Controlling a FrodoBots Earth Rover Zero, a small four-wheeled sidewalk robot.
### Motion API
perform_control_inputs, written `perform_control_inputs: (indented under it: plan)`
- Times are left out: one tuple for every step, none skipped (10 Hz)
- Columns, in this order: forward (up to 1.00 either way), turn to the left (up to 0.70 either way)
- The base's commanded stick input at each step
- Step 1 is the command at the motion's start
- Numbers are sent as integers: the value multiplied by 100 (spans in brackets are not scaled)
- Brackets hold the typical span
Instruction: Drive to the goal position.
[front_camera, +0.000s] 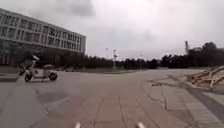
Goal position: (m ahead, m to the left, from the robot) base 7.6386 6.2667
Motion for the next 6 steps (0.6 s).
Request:
perform_control_inputs:
  plan:
    - [84, 0]
    - [84, 0]
    - [84, 0]
    - [84, 0]
    - [80, 0]
    - [73, 0]
